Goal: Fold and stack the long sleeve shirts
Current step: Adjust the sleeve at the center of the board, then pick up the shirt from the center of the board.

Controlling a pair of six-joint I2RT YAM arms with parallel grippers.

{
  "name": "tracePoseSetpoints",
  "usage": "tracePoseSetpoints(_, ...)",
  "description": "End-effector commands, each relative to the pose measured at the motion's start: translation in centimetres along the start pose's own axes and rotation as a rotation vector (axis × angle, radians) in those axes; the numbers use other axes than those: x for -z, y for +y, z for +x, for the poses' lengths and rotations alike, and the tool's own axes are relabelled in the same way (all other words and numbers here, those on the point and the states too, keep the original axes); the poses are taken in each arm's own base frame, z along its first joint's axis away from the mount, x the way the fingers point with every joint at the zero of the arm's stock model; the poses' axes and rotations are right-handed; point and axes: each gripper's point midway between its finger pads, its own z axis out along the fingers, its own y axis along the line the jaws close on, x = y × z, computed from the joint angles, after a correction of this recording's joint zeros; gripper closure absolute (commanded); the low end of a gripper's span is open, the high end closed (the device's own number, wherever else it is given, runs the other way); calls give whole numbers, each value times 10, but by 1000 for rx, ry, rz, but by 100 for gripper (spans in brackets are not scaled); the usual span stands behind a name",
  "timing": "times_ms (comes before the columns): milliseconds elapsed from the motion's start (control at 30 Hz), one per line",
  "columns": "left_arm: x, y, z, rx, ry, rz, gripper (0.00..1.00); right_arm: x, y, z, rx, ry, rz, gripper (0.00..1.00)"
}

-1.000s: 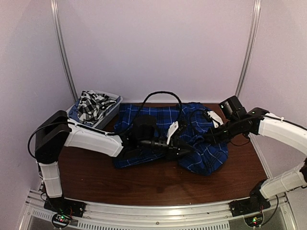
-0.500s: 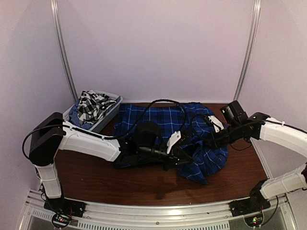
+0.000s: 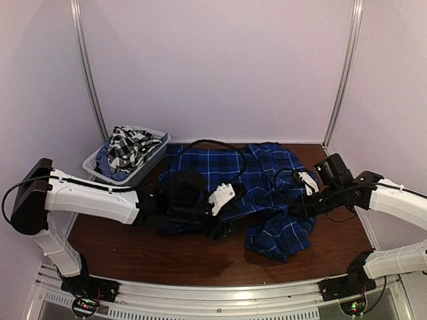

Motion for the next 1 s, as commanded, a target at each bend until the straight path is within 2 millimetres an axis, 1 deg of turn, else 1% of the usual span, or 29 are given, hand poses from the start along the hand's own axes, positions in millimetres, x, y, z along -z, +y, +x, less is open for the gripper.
tracePoseSetpoints(0, 29, 63, 51, -21, 203, -348, 26, 4, 8, -10, -5, -43, -29, 100)
tracePoseSetpoints(133, 52, 86, 87, 7, 351, -462, 26, 5, 13, -18, 13, -57, -42, 100)
tracePoseSetpoints(267, 68, 98, 116, 36, 487, -500, 27, 3, 15, -22, 26, -54, -51, 100)
tracePoseSetpoints(367, 77, 107, 130, 60, 561, -521, 29, -1, 16, -22, 36, -44, -54, 100)
tracePoseSetpoints(567, 86, 115, 160, 91, 704, -493, 41, -3, 15, -25, 50, -35, -49, 100)
tracePoseSetpoints(633, 88, 116, 167, 97, 736, -482, 44, -3, 15, -25, 52, -37, -47, 100)
tracePoseSetpoints(733, 86, 111, 170, 107, 757, -445, 47, -3, 15, -26, 53, -36, -45, 100)
tracePoseSetpoints(867, 89, 105, 183, 112, 809, -415, 53, -5, 14, -27, 55, -32, -39, 100)
tracePoseSetpoints(967, 93, 101, 191, 120, 842, -407, 56, -6, 13, -27, 55, -26, -33, 100)
